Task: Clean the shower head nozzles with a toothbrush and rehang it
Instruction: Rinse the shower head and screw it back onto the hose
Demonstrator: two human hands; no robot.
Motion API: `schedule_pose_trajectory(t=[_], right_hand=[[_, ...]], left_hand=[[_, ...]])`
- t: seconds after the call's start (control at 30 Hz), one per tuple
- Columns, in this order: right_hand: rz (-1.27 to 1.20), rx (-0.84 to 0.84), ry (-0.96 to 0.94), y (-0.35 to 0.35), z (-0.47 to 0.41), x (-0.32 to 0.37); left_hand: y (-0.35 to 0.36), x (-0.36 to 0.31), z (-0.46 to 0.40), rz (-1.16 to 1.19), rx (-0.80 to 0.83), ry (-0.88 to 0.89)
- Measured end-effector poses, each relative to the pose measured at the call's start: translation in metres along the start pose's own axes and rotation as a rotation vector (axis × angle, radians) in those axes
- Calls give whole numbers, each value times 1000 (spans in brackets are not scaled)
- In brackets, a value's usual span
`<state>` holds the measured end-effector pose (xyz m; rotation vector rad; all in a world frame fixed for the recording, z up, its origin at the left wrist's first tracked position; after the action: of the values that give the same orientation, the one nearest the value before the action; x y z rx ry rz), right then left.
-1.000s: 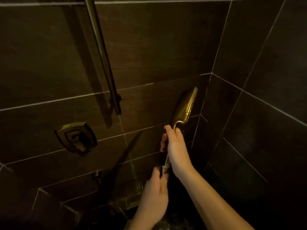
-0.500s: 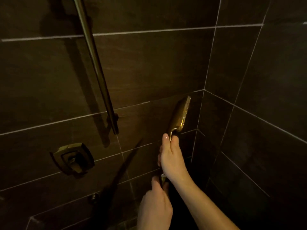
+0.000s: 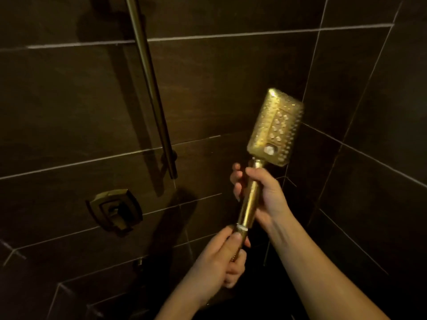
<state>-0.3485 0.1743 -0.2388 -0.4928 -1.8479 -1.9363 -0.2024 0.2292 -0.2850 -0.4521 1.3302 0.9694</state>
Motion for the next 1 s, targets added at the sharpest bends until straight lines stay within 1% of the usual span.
schedule_pose_trajectory(t=[0.07, 0.1, 0.13, 0.17, 0.2, 0.23, 0.3, 0.33, 0.37, 0.4, 0.43, 0.47, 0.5, 0.53, 0.6, 0.7, 0.77, 0.87, 0.93, 0.97, 1.0], right_hand=[[-189, 87, 89, 3, 0, -3], [-243, 112, 116, 2, -2, -6], [-241, 119, 131, -1, -4, -9], [-203, 119, 148, -2, -7, -11], [-128, 83, 146, -3, -8, -13], [-2, 1, 111, -5, -8, -15], [381, -246, -81, -9, -6, -22], [566, -356, -182, -11, -4, -27], [684, -422, -253, -11, -2, -31], [754, -442, -284, -10, 0, -35], [804, -436, -280, -7, 2, -36], [844, -432, -238, -5, 3, -35], [856, -439, -168, -3, 4, -31], [808, -440, -88, -2, 5, -27], [638, -356, 16, -4, 5, -21], [377, -162, 33, -8, 6, -18], [140, -31, 72, -11, 5, -21], [-244, 167, 243, -8, 5, -30], [-392, 280, 339, -8, 3, -36], [-432, 321, 369, -10, 0, -37], [-426, 331, 380, -13, -2, -38]], left_hand=[[-1, -3, 4, 222, 128, -28], [0, -3, 5, 264, 154, -36], [1, -3, 6, 249, 142, -46], [2, -2, 5, 165, 92, -61], [4, 0, 4, 11, 14, -67], [5, 3, 2, -174, -87, -64], [5, 10, -1, -647, -286, 5], [4, 14, 0, -797, -320, 51], [3, 22, 5, -835, -323, 90], [3, 26, 7, -818, -323, 96], [5, 27, 3, -710, -350, 65], [9, 26, -2, -542, -352, -19], [11, 25, -2, -343, -315, -98], [8, 26, 1, -164, -263, -128], [2, 27, 6, 70, -224, -80], [0, 26, 9, 237, -151, -1], [2, 24, 11, 341, -30, 8], [2, 27, 10, 494, 170, -24], [0, 28, 7, 587, 293, -65], [-1, 28, 7, 592, 309, -82], [0, 27, 7, 533, 278, -89]])
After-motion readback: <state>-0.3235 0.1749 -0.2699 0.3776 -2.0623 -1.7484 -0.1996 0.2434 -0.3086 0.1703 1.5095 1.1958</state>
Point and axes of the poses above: each hand's wrist, its own z-axis away from the middle knuckle, its own y-axis out of the palm, x = y × z, the point moved 1 cm from there along -z, towards the middle knuckle, and after that the axes turned 4 degrees about -x, right-handed, at the moved point
